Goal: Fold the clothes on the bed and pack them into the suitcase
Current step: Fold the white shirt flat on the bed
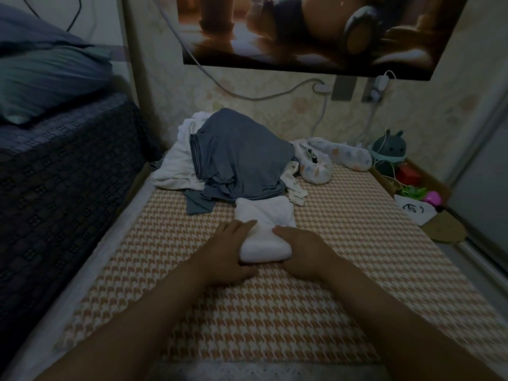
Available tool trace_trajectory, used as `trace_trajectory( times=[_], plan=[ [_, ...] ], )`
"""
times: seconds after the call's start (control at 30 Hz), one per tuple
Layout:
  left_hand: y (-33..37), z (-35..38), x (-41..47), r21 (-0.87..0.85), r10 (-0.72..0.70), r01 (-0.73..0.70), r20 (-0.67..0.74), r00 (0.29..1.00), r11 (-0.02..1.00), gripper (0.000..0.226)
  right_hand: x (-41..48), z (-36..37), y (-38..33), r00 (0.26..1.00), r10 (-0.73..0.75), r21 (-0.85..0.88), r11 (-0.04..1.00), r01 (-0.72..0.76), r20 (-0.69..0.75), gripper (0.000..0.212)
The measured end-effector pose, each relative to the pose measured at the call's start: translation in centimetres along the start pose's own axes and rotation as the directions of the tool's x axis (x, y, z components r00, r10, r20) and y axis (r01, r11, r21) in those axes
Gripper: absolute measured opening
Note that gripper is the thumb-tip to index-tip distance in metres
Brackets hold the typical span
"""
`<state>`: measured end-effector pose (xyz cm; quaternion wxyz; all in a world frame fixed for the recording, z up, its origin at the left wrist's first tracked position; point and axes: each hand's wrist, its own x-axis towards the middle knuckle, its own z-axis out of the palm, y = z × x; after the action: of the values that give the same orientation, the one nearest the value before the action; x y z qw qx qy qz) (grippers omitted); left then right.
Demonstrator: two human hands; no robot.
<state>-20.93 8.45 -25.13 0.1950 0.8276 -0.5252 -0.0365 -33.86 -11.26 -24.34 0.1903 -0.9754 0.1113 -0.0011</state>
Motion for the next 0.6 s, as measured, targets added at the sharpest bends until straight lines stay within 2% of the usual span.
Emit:
trace_trajectory(
  times=[0.07,0.13,0.2,0.27,0.33,0.4,0.47,0.5,0.53,0.57,0.6],
  plan=[
    [-0.1,-0.5,0.1,-0.111,0.006,-0.01,-0.034,0.999,0.994,0.092,0.6,-1.4,-0.7,0.997,0.064,-0.121,0.991,-0.058,0.043,0.067],
    [0.2,-1.7,0.0,-0.24,-0.013,-0.015,-0.116,0.993,0.971,0.064,0.4,-3.5,-1.3,0.992,0.104,-0.158,0.983,-0.092,0.074,0.06],
    [1.1,-3.0,-0.4,-0.334,-0.076,0.019,-0.157,0.985,0.942,0.038,-0.7,-5.7,-1.2,0.995,0.057,0.02,0.998,-0.059,0.081,0.061],
    [2.1,-3.7,-0.8,-0.374,-0.105,0.034,-0.17,0.98,0.927,0.022,-2.0,-7.1,-0.9,0.997,0.04,0.197,0.979,-0.053,0.07,0.052],
    [2.6,-3.8,-0.8,-0.427,-0.143,0.06,-0.165,0.976,0.902,0.02,-2.4,-7.5,-0.4,0.997,0.069,0.328,0.942,-0.076,0.032,0.041],
    [2.7,-3.9,-0.1,-0.516,-0.28,0.168,-0.146,0.949,0.84,0.026,-1.9,-6.9,0.4,0.985,0.154,0.433,0.895,-0.108,-0.074,0.037],
    [2.8,-3.7,0.8,-0.591,-0.44,0.29,-0.123,0.89,0.753,0.038,-1.1,-5.8,0.9,0.939,0.26,0.451,0.882,-0.136,-0.226,0.037],
    [2.8,-3.5,1.3,-0.564,-0.495,0.341,-0.141,0.858,0.752,0.044,-0.6,-5.2,1.1,0.911,0.288,0.449,0.884,-0.135,-0.294,0.039],
    [2.6,-3.1,1.9,-0.484,-0.511,0.37,-0.199,0.836,0.794,0.049,-0.1,-4.6,1.2,0.892,0.294,0.434,0.892,-0.128,-0.343,0.04],
    [2.6,-2.7,2.4,-0.364,-0.474,0.361,-0.294,0.83,0.858,0.049,0.5,-4.0,1.2,0.885,0.281,0.401,0.908,-0.119,-0.373,0.04],
    [2.6,-2.4,2.9,-0.213,-0.366,0.302,-0.408,0.836,0.929,0.045,1.0,-3.4,1.2,0.884,0.255,0.349,0.93,-0.113,-0.392,0.039]
  ],
)
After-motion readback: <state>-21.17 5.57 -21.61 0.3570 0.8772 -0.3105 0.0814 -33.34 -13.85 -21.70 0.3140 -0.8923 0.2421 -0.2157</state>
